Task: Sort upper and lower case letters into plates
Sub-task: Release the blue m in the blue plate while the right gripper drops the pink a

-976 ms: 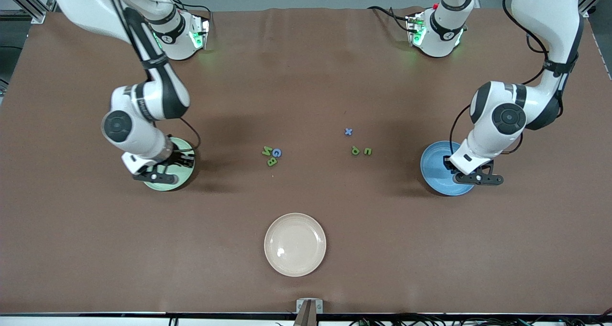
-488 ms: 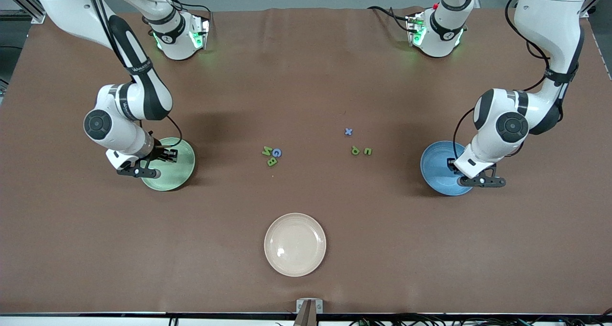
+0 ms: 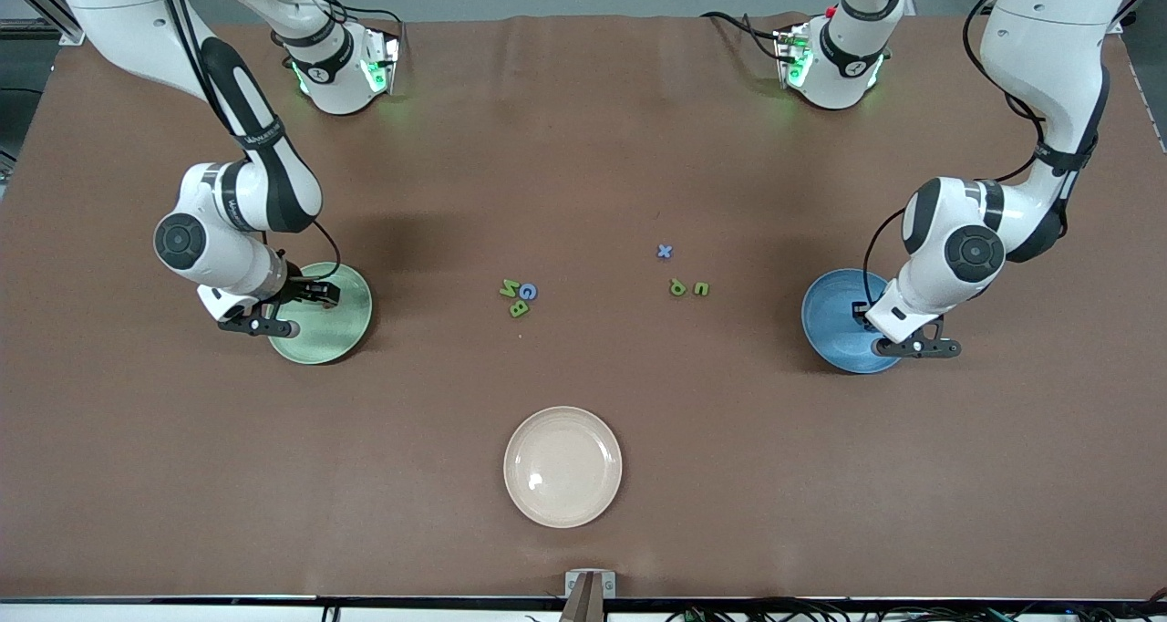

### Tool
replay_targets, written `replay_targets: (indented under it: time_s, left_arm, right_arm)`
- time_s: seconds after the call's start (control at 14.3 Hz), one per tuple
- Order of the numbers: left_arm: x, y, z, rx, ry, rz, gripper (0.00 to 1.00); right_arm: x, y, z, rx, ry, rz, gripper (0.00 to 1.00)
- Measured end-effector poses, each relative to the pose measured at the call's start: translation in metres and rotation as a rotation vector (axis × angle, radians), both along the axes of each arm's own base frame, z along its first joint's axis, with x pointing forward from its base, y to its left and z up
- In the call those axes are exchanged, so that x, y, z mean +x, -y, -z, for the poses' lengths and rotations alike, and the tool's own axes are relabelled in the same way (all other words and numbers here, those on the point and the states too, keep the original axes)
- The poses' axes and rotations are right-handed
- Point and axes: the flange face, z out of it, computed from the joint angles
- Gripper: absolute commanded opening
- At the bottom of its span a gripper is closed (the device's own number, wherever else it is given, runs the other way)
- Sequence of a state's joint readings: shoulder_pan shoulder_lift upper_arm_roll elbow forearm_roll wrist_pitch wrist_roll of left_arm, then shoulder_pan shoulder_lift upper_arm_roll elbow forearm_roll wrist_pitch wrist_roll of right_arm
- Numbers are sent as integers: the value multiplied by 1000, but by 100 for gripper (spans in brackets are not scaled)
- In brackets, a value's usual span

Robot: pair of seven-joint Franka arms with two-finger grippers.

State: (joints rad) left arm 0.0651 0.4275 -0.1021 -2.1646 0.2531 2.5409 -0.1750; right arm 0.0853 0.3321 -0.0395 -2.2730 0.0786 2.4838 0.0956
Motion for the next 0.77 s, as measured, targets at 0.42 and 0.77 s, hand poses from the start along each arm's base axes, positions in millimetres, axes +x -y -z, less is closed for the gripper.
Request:
replay_targets:
  time_s: [0.42,0.77]
  left_arm:
    - [-1,-2,5,-1,-9,-4,12]
    - [0,-1,6,-3,-5,-2,100]
  right_arm:
    - [10,-132,-29,15,56,136,100]
    - [7,-262,-30,23,86,252,100]
